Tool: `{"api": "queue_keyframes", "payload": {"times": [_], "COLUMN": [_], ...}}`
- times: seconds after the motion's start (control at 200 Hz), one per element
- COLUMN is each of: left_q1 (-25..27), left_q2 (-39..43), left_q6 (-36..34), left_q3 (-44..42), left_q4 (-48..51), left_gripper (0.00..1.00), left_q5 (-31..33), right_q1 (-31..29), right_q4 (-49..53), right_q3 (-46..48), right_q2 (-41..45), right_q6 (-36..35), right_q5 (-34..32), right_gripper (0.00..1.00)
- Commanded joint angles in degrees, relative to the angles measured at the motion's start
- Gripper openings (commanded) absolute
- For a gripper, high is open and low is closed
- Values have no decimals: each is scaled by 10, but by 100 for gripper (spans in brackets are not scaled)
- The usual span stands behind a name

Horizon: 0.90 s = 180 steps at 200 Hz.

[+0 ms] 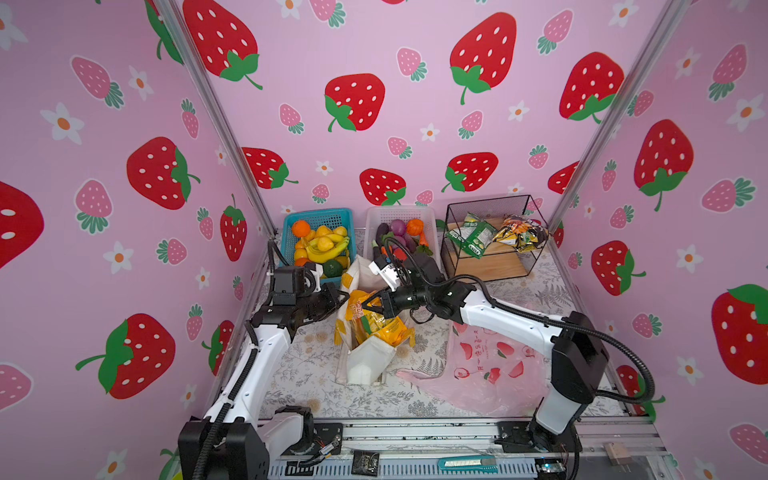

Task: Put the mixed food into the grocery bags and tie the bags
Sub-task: 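Lower the yellow bag into the tote and open the right gripper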

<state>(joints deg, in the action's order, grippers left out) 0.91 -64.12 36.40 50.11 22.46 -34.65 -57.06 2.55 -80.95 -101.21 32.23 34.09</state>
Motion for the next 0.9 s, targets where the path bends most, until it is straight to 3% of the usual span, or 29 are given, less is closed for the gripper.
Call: {"api": "queue_keyframes", "payload": {"times": [0.0,0.205,0.345,0.455,0.555,0.66,0.72,0.83,0.895], "left_q1": [3,-1,-3,-4,-4,-4,-4,-5,-8], "left_q2": [9,9,8,8,5,3,3,5,15], "left_q6": [13,9,6,5,6,4,4,-1,-9], "left_q3": [-2,-8,-11,-10,-9,-8,-9,1,22], "left_q4": [-28,-27,-26,-28,-29,-28,-27,-14,12], "left_gripper": [0,0,0,0,0,0,0,0,0], "left_q5": [-31,-31,-34,-38,-42,-43,-43,-44,-56], "right_q1": [-11,18,62,72,74,75,74,74,75], "right_q4": [71,138,139,123,87,49,31,42,57], "right_q3": [-40,0,89,137,159,162,163,151,141], "right_q2": [-10,95,162,164,135,94,76,87,126], "right_q6": [-71,-149,-133,-108,-90,-80,-73,-88,-112], "right_q5": [-1,-144,-243,-316,-330,-290,-255,-245,-233], "right_gripper": [26,58,61,66,70,70,61,14,1]}}
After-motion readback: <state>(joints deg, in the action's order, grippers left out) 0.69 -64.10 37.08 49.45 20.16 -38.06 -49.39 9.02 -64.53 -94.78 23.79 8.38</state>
